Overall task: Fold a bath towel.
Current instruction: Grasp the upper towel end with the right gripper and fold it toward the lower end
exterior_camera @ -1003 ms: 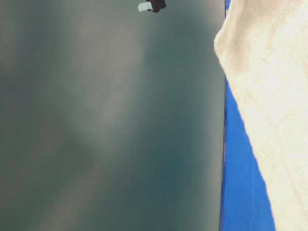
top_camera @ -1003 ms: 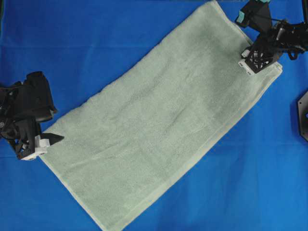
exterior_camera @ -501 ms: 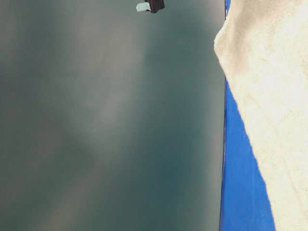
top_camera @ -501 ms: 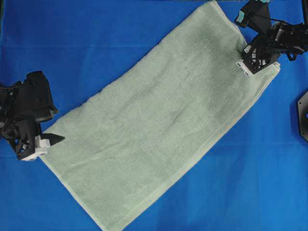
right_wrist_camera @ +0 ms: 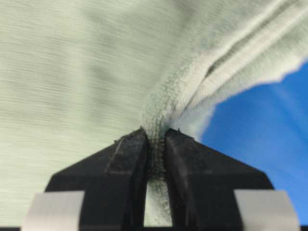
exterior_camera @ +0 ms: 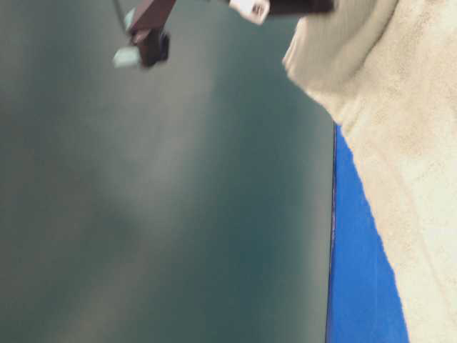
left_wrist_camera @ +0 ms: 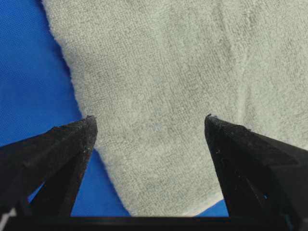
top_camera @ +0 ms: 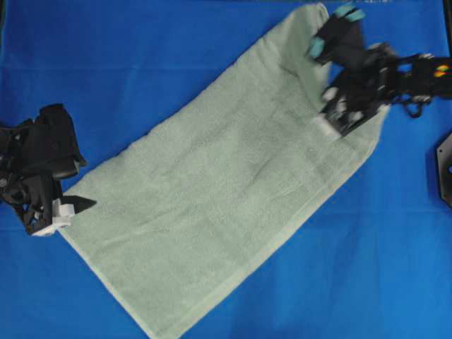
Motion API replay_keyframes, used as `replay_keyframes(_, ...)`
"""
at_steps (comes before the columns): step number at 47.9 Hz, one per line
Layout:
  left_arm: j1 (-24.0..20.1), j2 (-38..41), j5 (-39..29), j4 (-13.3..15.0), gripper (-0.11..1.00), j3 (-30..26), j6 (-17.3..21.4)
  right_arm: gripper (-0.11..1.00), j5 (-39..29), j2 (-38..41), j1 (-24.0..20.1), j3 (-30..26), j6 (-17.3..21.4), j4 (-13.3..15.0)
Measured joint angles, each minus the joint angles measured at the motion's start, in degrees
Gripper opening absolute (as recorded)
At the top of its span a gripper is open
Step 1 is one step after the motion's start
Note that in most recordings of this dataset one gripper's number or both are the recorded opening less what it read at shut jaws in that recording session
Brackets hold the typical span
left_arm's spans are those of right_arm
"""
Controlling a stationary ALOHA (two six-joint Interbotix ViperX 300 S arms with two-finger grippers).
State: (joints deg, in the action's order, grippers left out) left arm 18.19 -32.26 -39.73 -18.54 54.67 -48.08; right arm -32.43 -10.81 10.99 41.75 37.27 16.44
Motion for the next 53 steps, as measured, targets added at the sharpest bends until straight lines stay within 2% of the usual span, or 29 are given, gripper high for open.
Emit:
replay_keyframes(7,0.00,0.09,0.09,0.00,0.86,0.00,0.00,0.15,-0.09,6.68,-7.65,-6.77,3.08,1.41)
replay_keyframes(13,0.00,0.35,0.09,0.00,0.86,-0.09,0.00,0.15,-0.09,13.54,-13.97,-14.85,4.66,3.52)
replay_keyframes(23,0.09,0.70,0.18,0.09,0.86,-0.09,0.09,0.15,-0.70,22.59,-19.07,-24.43,4.92,4.31)
replay_keyframes(31,0.09,0.79,0.18,0.00,0.86,-0.18,0.18,0.15,-1.76,24.96,-20.30,-25.75,5.54,3.87)
replay_keyframes(53,0.00,0.79,0.18,0.00,0.86,-0.18,0.18,0.16,-1.67,25.05,-21.09,-25.58,5.89,3.08)
